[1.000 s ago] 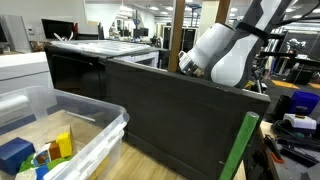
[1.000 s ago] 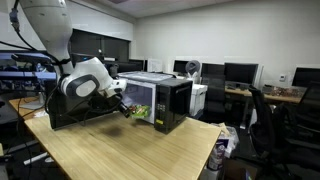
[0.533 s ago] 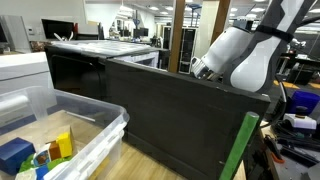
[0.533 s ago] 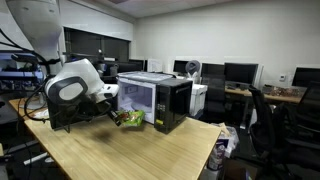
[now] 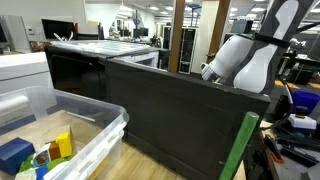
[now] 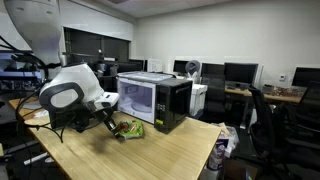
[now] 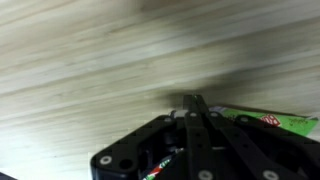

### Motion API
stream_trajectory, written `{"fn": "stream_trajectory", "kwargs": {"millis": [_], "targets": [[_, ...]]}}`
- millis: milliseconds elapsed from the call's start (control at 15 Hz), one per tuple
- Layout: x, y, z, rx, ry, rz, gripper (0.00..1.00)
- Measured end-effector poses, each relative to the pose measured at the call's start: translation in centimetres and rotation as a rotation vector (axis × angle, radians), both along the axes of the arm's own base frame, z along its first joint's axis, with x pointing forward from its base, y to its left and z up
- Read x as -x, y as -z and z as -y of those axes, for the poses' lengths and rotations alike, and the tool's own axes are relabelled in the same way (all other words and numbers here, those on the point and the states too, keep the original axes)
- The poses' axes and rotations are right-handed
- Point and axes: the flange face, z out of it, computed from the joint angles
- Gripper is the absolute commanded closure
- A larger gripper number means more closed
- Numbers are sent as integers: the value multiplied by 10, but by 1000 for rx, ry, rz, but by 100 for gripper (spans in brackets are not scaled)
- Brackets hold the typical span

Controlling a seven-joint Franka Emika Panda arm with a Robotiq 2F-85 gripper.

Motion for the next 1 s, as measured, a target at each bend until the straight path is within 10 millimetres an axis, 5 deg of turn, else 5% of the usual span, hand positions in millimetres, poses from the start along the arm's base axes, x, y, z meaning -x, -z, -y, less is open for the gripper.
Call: {"fn": "stream_trajectory", "kwargs": {"millis": [467,1000], "targets": [[7,-6,28,6,65,-35,99],[-7,-74,26,10,47,22,99]]}}
